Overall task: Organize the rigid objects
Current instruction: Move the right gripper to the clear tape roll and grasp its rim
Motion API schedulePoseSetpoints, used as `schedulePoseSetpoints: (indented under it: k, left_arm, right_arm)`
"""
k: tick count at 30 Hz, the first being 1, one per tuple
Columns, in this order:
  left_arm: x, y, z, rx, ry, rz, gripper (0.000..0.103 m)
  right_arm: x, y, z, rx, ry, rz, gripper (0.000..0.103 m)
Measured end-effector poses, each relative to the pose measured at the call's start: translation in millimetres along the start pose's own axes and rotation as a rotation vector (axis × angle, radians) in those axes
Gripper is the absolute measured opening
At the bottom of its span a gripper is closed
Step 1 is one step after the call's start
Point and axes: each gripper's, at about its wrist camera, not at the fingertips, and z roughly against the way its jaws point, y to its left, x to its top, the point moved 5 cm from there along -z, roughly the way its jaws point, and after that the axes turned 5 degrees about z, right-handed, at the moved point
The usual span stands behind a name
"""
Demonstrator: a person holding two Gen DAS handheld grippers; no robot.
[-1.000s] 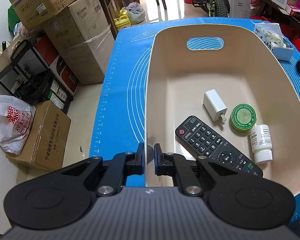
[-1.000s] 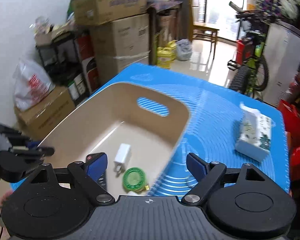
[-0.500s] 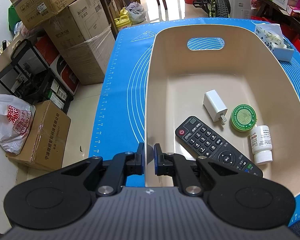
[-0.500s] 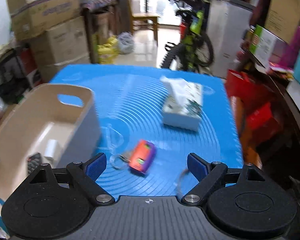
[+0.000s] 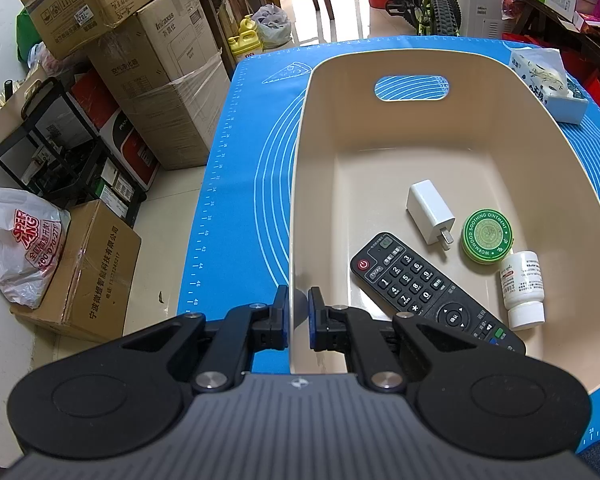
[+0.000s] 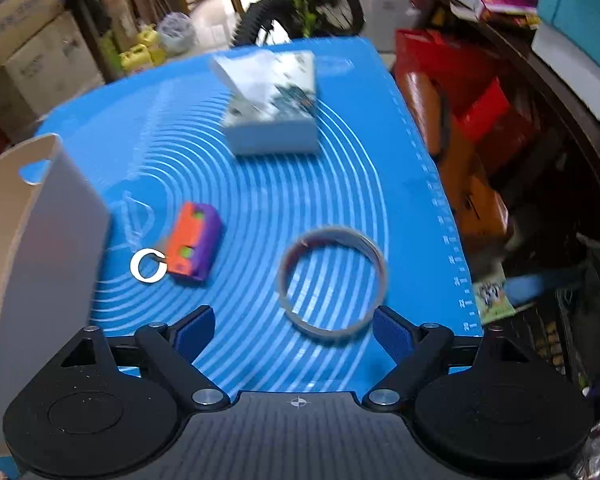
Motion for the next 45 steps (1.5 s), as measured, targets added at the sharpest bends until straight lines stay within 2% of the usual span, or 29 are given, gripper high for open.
schedulePoseSetpoints:
  k: [5,9,12,14,18,19,20,25,28,38,45]
  left_arm:
    - [0.0,-0.1,0.0,-0.001,0.001,-0.001,0.010]
    - [-0.2,-0.4,-0.3,0.000,0.002,-0.001,0.010]
    - [-0.1,-1.0,-0.9,0.003,0.001,-0.003,0.010]
    - [-0.1,-2.2,-1.0,0.006,0.001,-0.006,0.010]
    - [-0.4,-2.4,-1.0,0.005,0.000,-0.002,0.011]
    - [-0.5,-2.8,-1.2,0.006,-0.001,-0.002,0.011]
    - [-0.7,-3.1,-1.1,0.007,-0.002,-0.003,0.011]
    - [-0.9,-4.1,-0.5,0.008,-0.002,-0.003,0.011]
    - [-1.3,-4.2,-0.4,0.009,-0.002,-0.004,0.011]
    - [-1.2,-2.6,0.2,0.006,-0.003,0.000,0.011]
    - [-1.6,-0.7,0.0,0.002,-0.002,0.000,0.011]
  right_arm:
    - [-0.6,-7.9,-21.4,-0.020,0.011,0.014,0.081]
    - [0.5,1.9,-28.6,-0.013,0.009,0.087,0.079]
    - [-1.8,10.9,-37.2,-0.021,0.036,0.141,0.072]
    - [-4.3,14.7,-43.1,-0.028,0.051,0.175,0.058]
    - [-9.0,20.8,-48.8,-0.057,0.056,0.245,0.048]
    - [-8.9,21.0,-48.7,-0.046,0.056,0.240,0.042]
    - [-8.8,21.3,-48.6,-0.037,0.058,0.238,0.029]
    - [-9.0,25.1,-48.2,-0.016,0.072,0.239,0.016]
    - [-6.6,27.2,-43.9,0.006,0.063,0.220,0.014]
    - [17.0,31.6,-4.2,0.095,-0.059,0.126,0.014]
    - [39.1,33.1,39.3,0.153,-0.187,0.053,0.014]
